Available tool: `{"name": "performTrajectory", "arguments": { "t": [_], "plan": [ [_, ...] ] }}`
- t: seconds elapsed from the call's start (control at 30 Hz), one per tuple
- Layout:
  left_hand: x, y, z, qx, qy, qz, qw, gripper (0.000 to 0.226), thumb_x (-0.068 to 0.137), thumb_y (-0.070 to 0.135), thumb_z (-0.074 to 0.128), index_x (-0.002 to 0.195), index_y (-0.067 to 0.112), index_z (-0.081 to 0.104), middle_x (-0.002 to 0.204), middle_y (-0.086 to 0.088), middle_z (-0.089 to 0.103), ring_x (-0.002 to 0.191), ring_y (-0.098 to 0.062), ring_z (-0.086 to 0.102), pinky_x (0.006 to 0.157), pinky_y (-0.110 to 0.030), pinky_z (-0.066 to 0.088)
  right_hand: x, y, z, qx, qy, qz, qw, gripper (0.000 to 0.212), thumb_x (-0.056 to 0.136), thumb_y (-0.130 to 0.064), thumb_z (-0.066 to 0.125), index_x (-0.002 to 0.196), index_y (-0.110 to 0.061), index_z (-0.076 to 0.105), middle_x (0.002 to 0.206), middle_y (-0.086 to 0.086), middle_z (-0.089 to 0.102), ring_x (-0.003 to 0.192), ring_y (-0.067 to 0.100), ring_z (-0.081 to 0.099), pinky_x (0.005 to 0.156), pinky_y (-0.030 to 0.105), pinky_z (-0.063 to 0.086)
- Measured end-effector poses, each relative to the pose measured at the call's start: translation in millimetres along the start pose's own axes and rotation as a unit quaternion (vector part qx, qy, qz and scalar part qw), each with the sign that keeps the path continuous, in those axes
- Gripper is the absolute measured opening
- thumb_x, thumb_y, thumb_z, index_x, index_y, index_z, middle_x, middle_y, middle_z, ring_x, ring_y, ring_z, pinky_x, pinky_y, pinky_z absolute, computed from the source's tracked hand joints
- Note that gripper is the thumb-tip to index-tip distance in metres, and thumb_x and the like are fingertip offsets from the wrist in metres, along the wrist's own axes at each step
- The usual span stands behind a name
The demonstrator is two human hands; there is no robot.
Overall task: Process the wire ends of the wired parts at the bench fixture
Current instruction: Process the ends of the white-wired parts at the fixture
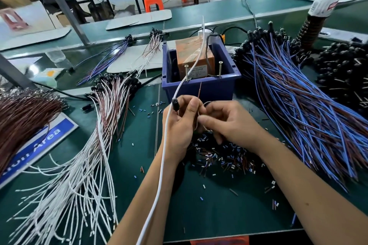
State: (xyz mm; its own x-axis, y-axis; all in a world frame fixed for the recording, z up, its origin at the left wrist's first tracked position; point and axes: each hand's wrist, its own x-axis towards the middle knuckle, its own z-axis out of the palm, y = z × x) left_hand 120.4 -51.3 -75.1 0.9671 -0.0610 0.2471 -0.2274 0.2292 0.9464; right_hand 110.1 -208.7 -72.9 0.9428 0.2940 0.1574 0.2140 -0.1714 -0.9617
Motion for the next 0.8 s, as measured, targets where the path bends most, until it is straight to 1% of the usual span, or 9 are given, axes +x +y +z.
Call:
{"name": "performTrajectory", "arguments": {
  "t": [0.07, 0.13, 0.17, 0.23, 0.33, 0.47, 0.57, 0.7, 0.8],
  "plan": [
    [-0.3, -0.8, -1.3, 0.022, 0.006, 0.017, 1.000, 0.024, 0.106, 0.014, 0.055, 0.084, 0.014, 0.064, 0.077, -0.008, 0.064, 0.060, -0.022, 0.057, 0.049, -0.032, 0.050, 0.0, -0.8, -1.5, -0.008, -0.020, 0.005, 1.000, 0.009, 0.097, -0.015, 0.074, 0.100, -0.007, 0.070, 0.077, 0.007, 0.077, 0.043, 0.018, 0.051, 0.042, 0.023, 0.042],
    [-0.4, -1.3, -1.2, 0.053, 0.022, 0.044, 0.997, 0.022, 0.103, 0.015, 0.058, 0.084, 0.020, 0.067, 0.080, -0.008, 0.067, 0.070, -0.022, 0.062, 0.060, -0.036, 0.055, -0.2, -1.1, -4.7, -0.011, -0.014, -0.003, 1.000, 0.005, 0.095, -0.013, 0.074, 0.097, -0.008, 0.072, 0.074, 0.008, 0.077, 0.044, 0.012, 0.051, 0.043, 0.020, 0.040],
    [0.0, -1.8, -1.4, 0.076, 0.033, 0.065, 0.994, 0.018, 0.102, 0.015, 0.059, 0.086, 0.018, 0.068, 0.082, -0.007, 0.067, 0.073, -0.019, 0.062, 0.066, -0.035, 0.054, -0.5, -1.6, -5.6, -0.011, -0.004, -0.013, 1.000, 0.004, 0.096, -0.011, 0.073, 0.094, -0.008, 0.073, 0.071, 0.007, 0.076, 0.044, 0.008, 0.051, 0.044, 0.018, 0.040],
    [1.0, -3.0, -2.0, 0.125, 0.050, 0.102, 0.986, 0.012, 0.101, 0.014, 0.060, 0.091, 0.011, 0.066, 0.080, 0.001, 0.064, 0.072, -0.009, 0.058, 0.070, -0.026, 0.048, 0.5, -1.1, -5.8, -0.004, 0.036, -0.041, 0.999, 0.008, 0.098, -0.008, 0.071, 0.090, -0.006, 0.073, 0.067, 0.007, 0.073, 0.042, 0.005, 0.051, 0.044, 0.015, 0.039],
    [1.8, -2.6, -1.9, 0.133, 0.084, 0.099, 0.983, 0.016, 0.105, 0.014, 0.056, 0.090, 0.013, 0.061, 0.074, 0.006, 0.061, 0.064, -0.006, 0.053, 0.067, -0.023, 0.043, 1.9, 0.0, -7.0, 0.027, 0.124, -0.083, 0.988, 0.013, 0.099, -0.008, 0.068, 0.087, -0.003, 0.070, 0.065, 0.011, 0.071, 0.036, 0.013, 0.045, 0.038, 0.021, 0.035],
    [4.2, 5.0, -4.3, 0.035, 0.140, 0.035, 0.989, 0.021, 0.108, 0.018, 0.052, 0.087, 0.015, 0.057, 0.063, 0.002, 0.061, 0.050, -0.008, 0.048, 0.050, -0.020, 0.039, 3.0, 0.3, -10.5, 0.098, 0.201, -0.089, 0.971, 0.019, 0.101, -0.009, 0.063, 0.084, -0.002, 0.068, 0.063, 0.014, 0.069, 0.033, 0.016, 0.044, 0.036, 0.018, 0.034],
    [10.2, 10.9, -5.6, -0.039, 0.160, -0.020, 0.986, 0.020, 0.107, 0.018, 0.055, 0.089, 0.010, 0.058, 0.059, 0.001, 0.059, 0.046, -0.006, 0.044, 0.044, -0.017, 0.034, 5.0, 1.3, -10.7, 0.129, 0.222, -0.068, 0.964, 0.024, 0.103, -0.008, 0.060, 0.080, -0.005, 0.067, 0.060, 0.016, 0.067, 0.030, 0.015, 0.043, 0.035, 0.016, 0.031],
    [15.8, 14.5, -1.8, -0.048, 0.159, -0.045, 0.985, 0.020, 0.105, 0.013, 0.057, 0.087, 0.005, 0.061, 0.054, 0.000, 0.055, 0.042, -0.005, 0.039, 0.040, -0.017, 0.030, 7.7, 1.7, -9.7, 0.141, 0.229, -0.050, 0.962, 0.025, 0.104, -0.009, 0.060, 0.080, -0.003, 0.065, 0.059, 0.016, 0.066, 0.029, 0.015, 0.043, 0.033, 0.016, 0.029],
    [15.7, 15.8, -1.1, -0.054, 0.155, -0.057, 0.985, 0.020, 0.104, 0.012, 0.059, 0.086, 0.003, 0.063, 0.053, 0.000, 0.052, 0.040, -0.004, 0.036, 0.039, -0.016, 0.028, 7.4, 1.4, -10.0, 0.142, 0.230, -0.055, 0.961, 0.025, 0.104, -0.010, 0.060, 0.079, -0.007, 0.066, 0.060, 0.016, 0.066, 0.030, 0.016, 0.044, 0.034, 0.016, 0.029]
  ]
}}
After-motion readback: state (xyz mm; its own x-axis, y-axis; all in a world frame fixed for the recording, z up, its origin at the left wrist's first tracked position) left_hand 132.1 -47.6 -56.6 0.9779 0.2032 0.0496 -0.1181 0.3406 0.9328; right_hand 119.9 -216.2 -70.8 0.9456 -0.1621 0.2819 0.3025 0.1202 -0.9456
